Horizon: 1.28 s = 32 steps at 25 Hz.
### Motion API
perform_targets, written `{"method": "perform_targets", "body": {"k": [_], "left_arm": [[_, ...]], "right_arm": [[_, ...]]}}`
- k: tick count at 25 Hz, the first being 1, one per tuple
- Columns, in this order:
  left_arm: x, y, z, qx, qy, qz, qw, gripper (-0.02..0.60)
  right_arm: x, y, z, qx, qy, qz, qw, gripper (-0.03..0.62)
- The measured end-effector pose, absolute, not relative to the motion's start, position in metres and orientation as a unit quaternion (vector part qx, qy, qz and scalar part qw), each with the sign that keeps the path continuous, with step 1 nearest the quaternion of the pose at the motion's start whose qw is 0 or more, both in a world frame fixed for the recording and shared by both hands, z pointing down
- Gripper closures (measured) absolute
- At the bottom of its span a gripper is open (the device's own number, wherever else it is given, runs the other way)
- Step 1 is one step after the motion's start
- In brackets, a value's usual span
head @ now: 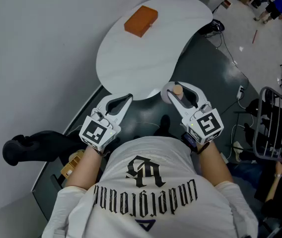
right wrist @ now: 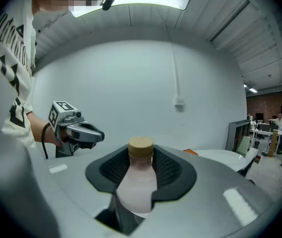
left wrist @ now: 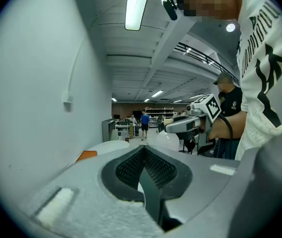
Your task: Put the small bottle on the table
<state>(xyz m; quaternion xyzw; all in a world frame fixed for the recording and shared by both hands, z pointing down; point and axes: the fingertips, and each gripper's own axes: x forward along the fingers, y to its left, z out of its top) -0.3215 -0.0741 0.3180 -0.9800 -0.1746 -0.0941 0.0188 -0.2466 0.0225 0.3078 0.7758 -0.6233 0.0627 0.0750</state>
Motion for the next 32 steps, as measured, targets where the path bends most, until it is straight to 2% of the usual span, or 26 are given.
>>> {"method": "perform_targets", "body": {"k": [3, 18, 32], "left_arm": [[-0.313, -0.052, 0.314, -0.980, -0.167, -0.103, 0.016, 0.574], [-0.188, -0.013, 0.321, -0.985, -0.139, -0.097, 0.003, 0.574], [-0.130, -0.009, 0.339, -0.986, -0.129, -0.102, -0.009, 0.574]], "right_arm": [[-0.237, 0.046, 0.309, 0.773, -0.625, 0.071, 0.076, 0.456], [-0.123, 0.068, 0.308, 0.737, -0.666, 0.070, 0.089, 0.456], [-0.060, 0.071, 0.317, 0.731, -0.672, 0.079, 0.084, 0.456]]}}
